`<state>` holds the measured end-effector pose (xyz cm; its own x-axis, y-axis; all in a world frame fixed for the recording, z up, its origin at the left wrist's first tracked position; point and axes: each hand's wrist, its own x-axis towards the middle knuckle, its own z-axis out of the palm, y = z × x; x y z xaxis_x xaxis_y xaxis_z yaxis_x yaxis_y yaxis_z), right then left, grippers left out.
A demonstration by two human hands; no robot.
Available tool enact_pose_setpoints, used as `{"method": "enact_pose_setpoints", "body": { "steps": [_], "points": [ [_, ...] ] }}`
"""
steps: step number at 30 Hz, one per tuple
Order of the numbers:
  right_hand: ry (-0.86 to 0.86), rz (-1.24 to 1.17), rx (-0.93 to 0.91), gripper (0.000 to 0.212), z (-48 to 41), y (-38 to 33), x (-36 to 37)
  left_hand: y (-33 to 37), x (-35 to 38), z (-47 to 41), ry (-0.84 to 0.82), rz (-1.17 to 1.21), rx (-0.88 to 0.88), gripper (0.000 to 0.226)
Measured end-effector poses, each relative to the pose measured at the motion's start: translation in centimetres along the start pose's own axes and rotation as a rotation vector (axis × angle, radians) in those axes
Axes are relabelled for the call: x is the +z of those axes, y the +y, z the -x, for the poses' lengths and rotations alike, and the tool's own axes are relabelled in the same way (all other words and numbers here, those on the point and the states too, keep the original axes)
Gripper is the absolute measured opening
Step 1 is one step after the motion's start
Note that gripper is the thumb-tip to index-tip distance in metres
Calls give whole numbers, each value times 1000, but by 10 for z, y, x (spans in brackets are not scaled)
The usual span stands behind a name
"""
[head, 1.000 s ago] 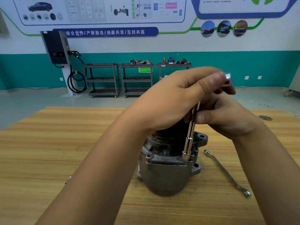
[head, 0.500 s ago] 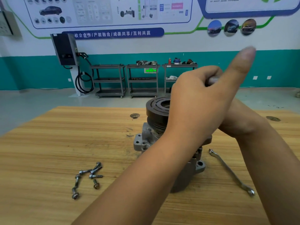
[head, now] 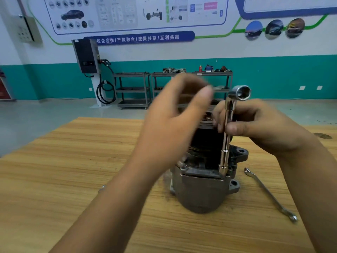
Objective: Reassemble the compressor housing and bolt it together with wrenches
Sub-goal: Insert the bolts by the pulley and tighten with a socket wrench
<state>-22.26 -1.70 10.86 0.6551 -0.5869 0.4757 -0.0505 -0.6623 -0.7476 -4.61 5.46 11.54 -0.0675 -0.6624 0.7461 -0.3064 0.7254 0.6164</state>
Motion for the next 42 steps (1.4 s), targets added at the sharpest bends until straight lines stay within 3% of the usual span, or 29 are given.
{"method": "enact_pose_setpoints", "body": {
  "steps": [2, 9, 16, 22, 25, 32, 37, 42],
  "points": [
    [-2, -40, -25, 29, 2, 1, 1, -11, -28, 14, 21, -201, -70, 9],
    [9, -41, -26, 34, 3, 2, 1, -78, -80, 81, -297, -958, -532, 5],
    [21, -30, -8, 36, 4, 1, 3, -121, -83, 118, -398, -1190, -612, 33],
    [25, -37, -11, 29, 4, 1, 3, -126, -80, 117, -416, -1130, -578, 16],
    [42, -72, -13, 34, 3, 2, 3, -121, -75, 115, -386, -1026, -542, 20],
    [108, -148, -19, 39, 2, 1, 4, -82, -50, 94, -83, -497, -386, 17],
    [158, -185, -28, 38, 1, -2, 4, -61, -26, 72, -8, -94, -366, 7],
    [212, -180, -43, 36, 0, -3, 7, -61, -13, 63, -11, -107, -345, 9]
  ]
}}
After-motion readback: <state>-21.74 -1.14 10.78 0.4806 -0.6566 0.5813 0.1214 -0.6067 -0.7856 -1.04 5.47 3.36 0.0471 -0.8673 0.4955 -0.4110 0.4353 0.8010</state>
